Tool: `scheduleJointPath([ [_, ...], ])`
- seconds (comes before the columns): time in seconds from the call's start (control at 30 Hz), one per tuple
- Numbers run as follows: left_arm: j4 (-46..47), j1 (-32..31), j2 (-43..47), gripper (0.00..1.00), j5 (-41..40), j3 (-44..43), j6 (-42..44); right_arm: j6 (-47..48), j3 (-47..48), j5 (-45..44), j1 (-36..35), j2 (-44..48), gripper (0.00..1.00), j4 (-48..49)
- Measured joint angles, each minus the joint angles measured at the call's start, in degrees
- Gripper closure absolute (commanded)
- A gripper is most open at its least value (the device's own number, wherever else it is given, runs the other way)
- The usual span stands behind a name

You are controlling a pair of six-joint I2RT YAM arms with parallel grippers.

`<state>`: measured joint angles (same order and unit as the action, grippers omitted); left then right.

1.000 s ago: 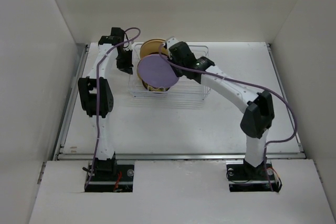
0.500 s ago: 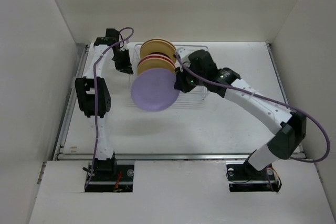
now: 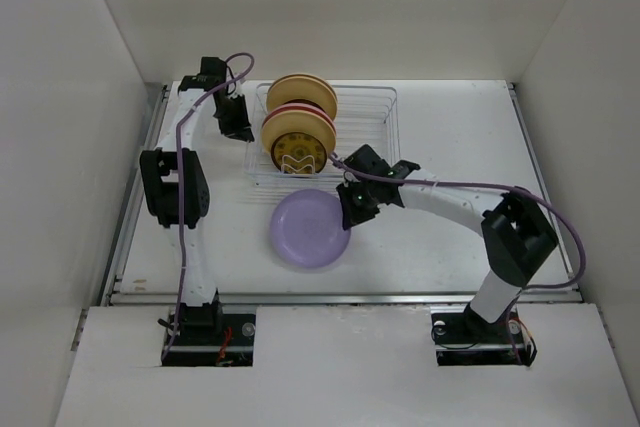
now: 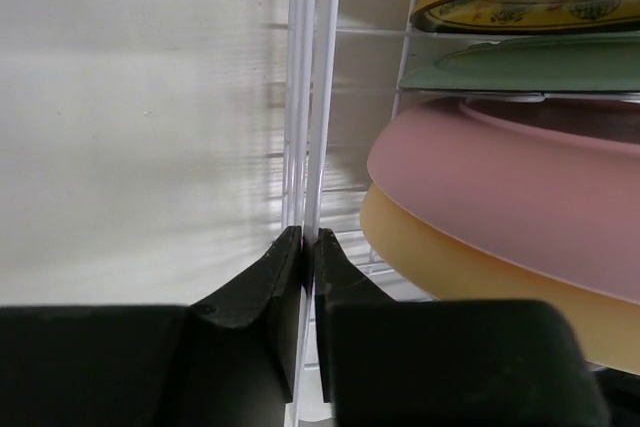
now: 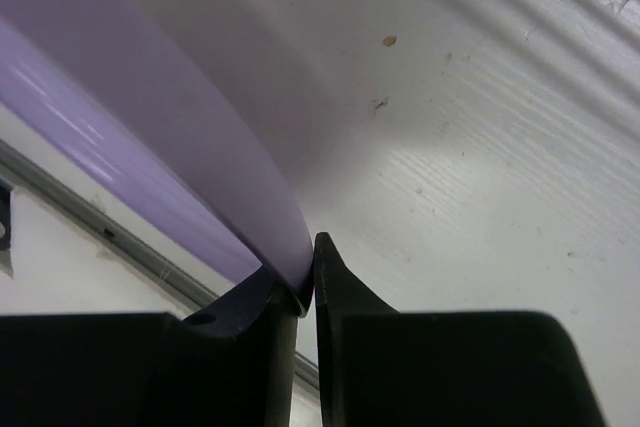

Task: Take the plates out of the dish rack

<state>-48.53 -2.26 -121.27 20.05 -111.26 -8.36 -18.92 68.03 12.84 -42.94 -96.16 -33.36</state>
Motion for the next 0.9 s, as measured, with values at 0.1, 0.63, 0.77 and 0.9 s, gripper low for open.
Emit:
scheduleJointPath([
  [0.1, -0.26, -0.57, 0.0, 0.84, -1.57, -0.24, 1.2, -1.75, 0.0, -0.42, -0.15, -2.73, 0.78, 1.42],
  [0.63, 6.84, -2.91, 12.92, 0.2, -13.86, 11.26, 9.75, -2.38, 2.1, -1.05, -0.28, 2.25, 0.04, 0.5],
  [0.77, 9.84, -3.37, 20.26, 0.33, -14.93, 10.56, 15.56, -1.77, 7.06, -2.97, -0.09, 7.56, 0.02, -1.01],
  [0.9, 9.29, -6.86, 21.51, 0.48, -10.78, 6.71, 25.77, -2.93, 13.7, -8.04, 2.58, 8.59, 0.02, -3.96],
])
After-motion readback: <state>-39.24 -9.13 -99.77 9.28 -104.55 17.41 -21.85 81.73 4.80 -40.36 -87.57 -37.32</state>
